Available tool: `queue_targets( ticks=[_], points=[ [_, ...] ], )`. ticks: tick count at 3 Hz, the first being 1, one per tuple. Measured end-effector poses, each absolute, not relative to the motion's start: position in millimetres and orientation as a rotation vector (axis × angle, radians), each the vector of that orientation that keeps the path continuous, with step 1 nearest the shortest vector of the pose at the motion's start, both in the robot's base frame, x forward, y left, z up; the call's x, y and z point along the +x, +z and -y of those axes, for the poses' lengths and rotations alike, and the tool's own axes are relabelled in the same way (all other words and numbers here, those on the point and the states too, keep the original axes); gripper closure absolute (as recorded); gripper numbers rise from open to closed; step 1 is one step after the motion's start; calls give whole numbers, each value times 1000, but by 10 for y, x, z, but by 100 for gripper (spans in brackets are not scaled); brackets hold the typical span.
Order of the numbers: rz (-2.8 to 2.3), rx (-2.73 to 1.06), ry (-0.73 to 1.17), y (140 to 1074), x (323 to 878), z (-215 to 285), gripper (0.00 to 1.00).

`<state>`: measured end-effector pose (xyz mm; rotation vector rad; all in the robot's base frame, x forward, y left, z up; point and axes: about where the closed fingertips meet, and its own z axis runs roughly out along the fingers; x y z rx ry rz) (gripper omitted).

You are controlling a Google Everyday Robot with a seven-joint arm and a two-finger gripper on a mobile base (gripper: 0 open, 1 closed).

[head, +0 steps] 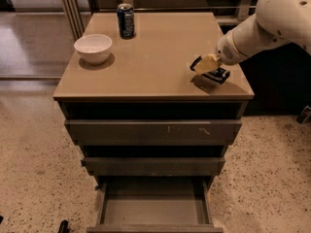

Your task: Place rxbar blueberry into bottom drawer

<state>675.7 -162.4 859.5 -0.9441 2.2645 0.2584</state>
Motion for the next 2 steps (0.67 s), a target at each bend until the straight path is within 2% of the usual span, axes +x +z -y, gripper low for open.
queue_targets(
  ticks=[1, 2],
  points=[
    [-2211, -1149, 267, 8829, 6386, 1699, 100],
    [-2208, -1178, 269, 8796, 6359, 1680, 100]
  ],
)
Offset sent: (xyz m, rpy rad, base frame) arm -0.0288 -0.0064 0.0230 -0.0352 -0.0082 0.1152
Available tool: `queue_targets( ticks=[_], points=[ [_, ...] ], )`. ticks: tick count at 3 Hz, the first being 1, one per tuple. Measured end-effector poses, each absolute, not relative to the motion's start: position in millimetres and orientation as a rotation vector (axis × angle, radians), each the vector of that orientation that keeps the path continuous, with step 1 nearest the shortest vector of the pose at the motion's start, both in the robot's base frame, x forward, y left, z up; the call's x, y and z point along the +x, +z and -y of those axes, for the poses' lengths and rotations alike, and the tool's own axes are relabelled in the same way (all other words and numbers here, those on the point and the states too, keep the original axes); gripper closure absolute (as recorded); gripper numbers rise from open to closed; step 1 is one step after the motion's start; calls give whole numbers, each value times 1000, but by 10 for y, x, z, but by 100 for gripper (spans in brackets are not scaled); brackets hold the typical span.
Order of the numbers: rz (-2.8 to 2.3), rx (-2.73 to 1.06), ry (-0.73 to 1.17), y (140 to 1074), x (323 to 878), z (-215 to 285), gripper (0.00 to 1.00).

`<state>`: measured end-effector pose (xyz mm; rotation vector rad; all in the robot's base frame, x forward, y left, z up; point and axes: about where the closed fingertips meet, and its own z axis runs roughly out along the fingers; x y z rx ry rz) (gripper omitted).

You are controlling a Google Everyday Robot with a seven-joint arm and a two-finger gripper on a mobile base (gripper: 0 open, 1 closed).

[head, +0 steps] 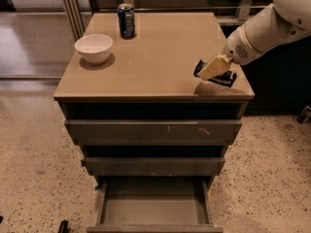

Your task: Place rxbar blueberry into bottom drawer

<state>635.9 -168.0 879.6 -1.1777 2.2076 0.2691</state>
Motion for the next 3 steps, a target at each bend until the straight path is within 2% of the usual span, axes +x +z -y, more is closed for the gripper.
queue_targets(
  ticks=[1, 3],
  points=[
    [-2188, -1218, 276, 8758, 6312, 1619, 100],
    [-2104, -1392, 335, 8772, 5322, 1510, 100]
  ],
)
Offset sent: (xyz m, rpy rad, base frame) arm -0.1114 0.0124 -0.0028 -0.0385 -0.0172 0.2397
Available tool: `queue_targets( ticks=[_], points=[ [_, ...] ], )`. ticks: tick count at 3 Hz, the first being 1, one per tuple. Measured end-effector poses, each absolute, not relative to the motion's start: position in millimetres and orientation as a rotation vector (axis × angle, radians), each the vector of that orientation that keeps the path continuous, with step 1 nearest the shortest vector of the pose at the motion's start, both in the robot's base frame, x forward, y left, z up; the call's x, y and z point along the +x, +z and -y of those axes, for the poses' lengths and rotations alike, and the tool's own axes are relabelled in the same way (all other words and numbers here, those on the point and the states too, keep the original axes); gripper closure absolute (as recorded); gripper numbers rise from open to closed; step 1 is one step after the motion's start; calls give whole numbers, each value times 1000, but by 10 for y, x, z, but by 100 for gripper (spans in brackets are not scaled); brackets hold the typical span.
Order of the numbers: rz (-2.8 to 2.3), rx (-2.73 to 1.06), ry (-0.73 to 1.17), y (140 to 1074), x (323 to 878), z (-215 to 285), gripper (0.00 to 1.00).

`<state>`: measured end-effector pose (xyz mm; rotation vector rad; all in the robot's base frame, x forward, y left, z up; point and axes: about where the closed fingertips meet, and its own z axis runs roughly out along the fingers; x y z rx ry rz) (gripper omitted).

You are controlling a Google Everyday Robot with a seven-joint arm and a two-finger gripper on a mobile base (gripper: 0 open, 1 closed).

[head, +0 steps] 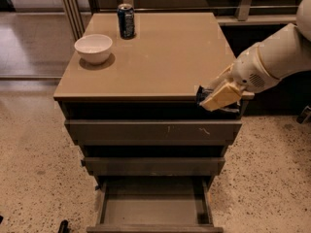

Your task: Place rxbar blueberry into bottom drawer

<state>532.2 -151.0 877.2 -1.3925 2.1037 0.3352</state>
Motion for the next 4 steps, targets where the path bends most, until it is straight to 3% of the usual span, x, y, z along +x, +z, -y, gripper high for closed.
queue_targets(
  ticks=[2, 4],
  points=[
    [-2166, -1453, 581, 7272, 4947, 1319, 100],
    [-2170, -1463, 567, 7227, 4942, 1305, 100]
  ],
)
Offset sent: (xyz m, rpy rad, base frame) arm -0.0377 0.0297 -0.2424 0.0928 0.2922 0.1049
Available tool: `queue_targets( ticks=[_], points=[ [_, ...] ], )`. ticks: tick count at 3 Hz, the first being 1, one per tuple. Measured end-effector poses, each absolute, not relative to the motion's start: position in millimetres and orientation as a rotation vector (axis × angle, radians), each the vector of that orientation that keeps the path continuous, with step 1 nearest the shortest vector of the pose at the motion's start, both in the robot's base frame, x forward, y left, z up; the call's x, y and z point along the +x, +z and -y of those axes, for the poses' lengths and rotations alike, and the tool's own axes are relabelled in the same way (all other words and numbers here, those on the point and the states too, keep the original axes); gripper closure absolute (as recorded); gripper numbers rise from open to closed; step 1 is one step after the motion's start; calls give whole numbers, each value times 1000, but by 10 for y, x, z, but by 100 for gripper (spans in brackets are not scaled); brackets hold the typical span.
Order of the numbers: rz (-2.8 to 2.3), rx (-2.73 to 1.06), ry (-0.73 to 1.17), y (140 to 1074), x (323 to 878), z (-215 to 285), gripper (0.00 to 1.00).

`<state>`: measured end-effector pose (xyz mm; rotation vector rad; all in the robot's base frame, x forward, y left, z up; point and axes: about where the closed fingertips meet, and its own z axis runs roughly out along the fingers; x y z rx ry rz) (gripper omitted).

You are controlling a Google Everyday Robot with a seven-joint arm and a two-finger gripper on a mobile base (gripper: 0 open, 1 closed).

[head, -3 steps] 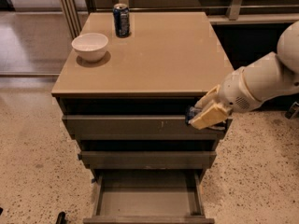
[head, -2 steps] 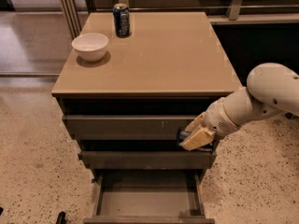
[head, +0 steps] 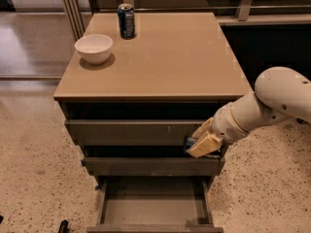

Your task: Place rxbar blueberry into bottom drawer

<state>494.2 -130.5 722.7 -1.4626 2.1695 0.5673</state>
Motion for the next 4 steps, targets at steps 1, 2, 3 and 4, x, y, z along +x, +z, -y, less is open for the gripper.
queue_targets(
  ticks=[1, 2, 3, 4],
  points=[
    [-2155, -1491, 588, 6727, 4798, 1244, 100],
    [-2200, -1447, 646, 5660, 4707, 1157, 100],
    [-2218, -1391, 711, 4881, 4746, 1073, 100],
    [-2231, -1371, 759, 4594, 4693, 1017, 100]
  ],
)
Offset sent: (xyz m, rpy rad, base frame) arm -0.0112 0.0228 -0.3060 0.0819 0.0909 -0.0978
